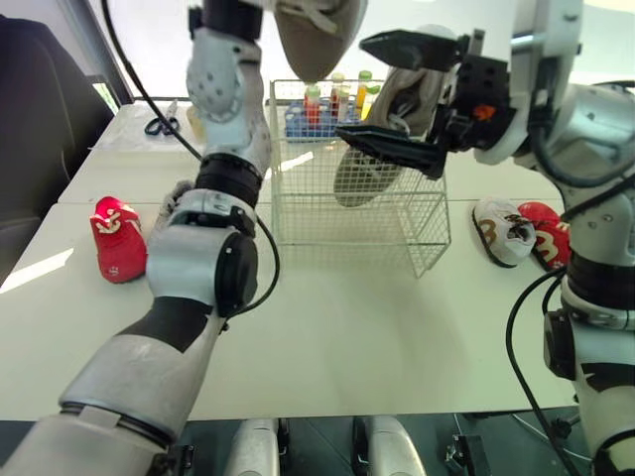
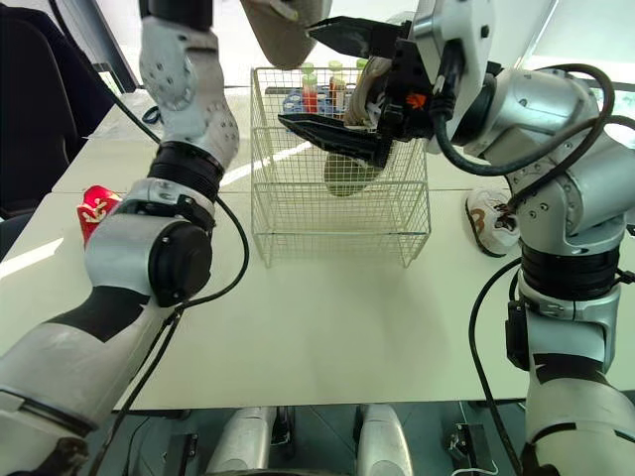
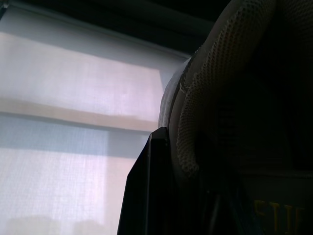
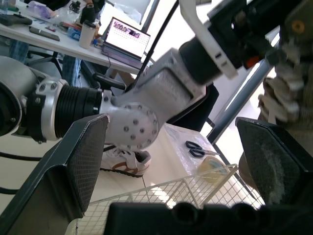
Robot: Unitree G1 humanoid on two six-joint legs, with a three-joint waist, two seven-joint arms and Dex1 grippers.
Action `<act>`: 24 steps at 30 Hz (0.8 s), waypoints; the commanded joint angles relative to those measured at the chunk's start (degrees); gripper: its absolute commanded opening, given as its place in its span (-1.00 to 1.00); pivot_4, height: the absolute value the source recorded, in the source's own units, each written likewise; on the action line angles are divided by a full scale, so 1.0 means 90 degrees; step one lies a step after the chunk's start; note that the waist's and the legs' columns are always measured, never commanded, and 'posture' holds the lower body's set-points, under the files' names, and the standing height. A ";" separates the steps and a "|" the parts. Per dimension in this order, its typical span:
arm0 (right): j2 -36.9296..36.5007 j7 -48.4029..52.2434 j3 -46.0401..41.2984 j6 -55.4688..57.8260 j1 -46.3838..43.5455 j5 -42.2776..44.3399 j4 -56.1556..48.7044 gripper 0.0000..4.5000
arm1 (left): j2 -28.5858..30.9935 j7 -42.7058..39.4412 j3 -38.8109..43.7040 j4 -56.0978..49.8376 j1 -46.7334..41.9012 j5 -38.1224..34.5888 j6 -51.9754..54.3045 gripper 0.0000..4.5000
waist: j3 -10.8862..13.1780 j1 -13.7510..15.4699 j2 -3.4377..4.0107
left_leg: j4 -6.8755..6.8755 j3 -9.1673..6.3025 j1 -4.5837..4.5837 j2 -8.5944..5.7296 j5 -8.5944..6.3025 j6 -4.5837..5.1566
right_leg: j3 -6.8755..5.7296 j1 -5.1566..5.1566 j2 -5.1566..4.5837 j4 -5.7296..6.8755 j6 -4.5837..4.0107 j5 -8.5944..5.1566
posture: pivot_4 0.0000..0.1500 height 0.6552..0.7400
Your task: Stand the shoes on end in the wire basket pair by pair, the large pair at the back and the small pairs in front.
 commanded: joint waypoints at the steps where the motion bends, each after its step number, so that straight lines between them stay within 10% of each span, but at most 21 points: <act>1: -0.0104 -0.0132 -0.0271 0.0089 -0.0155 0.0175 -0.0340 1.00 | 0.0003 0.0336 -0.0102 0.0185 -0.0045 0.0335 -0.0420 -0.97 | 0.0000 0.0003 0.0000 | 0.0001 0.0000 -0.0001 0.0000 -0.0001 0.0002 | 0.0000 0.0000 0.0000 0.0000 0.0000 0.0000 | 1.00 1.00; 24: -0.0348 -0.0388 -0.0311 0.0467 -0.0149 0.0411 -0.0591 1.00 | -0.0520 0.2361 -0.0348 0.0838 0.1205 0.1063 0.1257 -0.97 | -0.0003 0.0002 -0.0001 | 0.0009 -0.0006 -0.0005 0.0001 -0.0008 0.0012 | 0.0000 0.0002 -0.0002 0.0000 -0.0001 0.0000 | 1.00 1.00</act>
